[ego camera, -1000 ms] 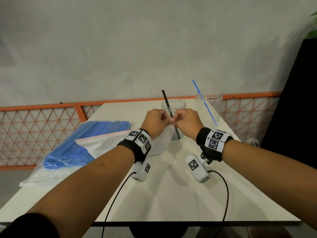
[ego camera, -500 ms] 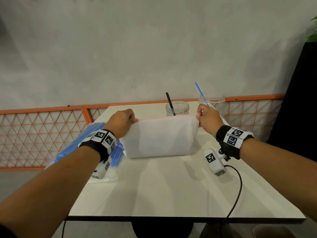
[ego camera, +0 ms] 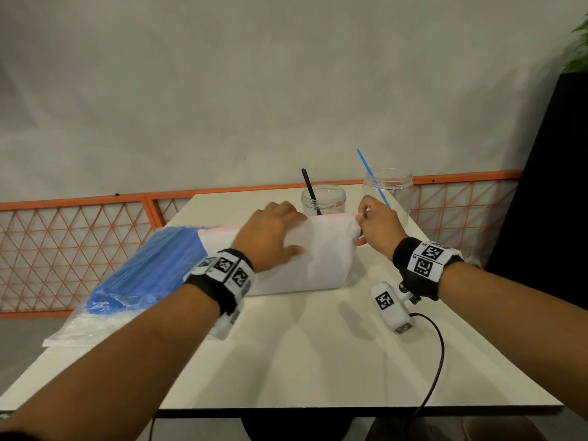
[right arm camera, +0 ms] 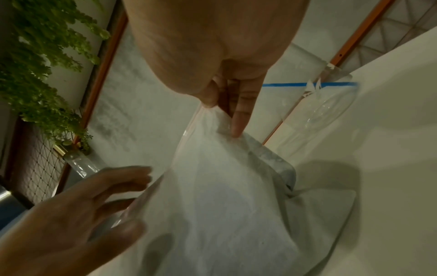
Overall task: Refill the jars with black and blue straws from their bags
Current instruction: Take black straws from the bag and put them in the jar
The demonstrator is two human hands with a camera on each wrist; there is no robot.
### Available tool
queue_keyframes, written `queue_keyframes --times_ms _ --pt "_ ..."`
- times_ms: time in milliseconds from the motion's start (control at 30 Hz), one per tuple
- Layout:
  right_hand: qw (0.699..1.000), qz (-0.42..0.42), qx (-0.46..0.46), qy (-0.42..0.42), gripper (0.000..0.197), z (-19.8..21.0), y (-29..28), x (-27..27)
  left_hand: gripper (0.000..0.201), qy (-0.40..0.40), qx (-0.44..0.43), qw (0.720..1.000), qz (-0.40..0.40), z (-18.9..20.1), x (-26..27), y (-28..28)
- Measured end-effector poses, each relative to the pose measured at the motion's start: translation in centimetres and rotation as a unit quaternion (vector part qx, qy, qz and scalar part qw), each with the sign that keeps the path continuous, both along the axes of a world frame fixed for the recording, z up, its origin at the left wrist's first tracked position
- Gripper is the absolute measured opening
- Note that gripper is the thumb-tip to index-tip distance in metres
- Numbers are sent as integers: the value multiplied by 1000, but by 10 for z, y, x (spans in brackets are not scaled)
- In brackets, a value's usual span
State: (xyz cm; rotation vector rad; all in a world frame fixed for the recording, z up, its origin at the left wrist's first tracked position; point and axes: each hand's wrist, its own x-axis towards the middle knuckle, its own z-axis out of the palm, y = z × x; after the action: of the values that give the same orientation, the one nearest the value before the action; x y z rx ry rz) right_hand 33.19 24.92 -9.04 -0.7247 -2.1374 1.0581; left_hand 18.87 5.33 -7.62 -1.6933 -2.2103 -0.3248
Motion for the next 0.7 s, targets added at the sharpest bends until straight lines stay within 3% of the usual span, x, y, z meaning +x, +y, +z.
queue_keyframes --times_ms 100,200,267,333,467,600,700 --pt "1000 21 -2 -2 20 -2 1 1 63 20 -37 998 52 -7 12 22" --pt "999 39 12 -5 15 -6 4 3 63 -22 -33 997 73 -11 13 30" --pt "996 62 66 -3 14 -6 5 5 51 -79 -13 994 70 -10 11 34" --pt "984 111 141 -8 27 -5 5 5 30 -83 -10 994 70 -9 10 37" --pt "955 179 212 -105 28 -1 4 0 14 -91 -69 991 63 -2 8 41" --pt "945 188 190 -187 16 2 5 -3 28 -259 -41 964 48 4 0 57" --pt "957 179 116 -196 31 1 7 -5 15 -194 -127 971 54 0 -6 71"
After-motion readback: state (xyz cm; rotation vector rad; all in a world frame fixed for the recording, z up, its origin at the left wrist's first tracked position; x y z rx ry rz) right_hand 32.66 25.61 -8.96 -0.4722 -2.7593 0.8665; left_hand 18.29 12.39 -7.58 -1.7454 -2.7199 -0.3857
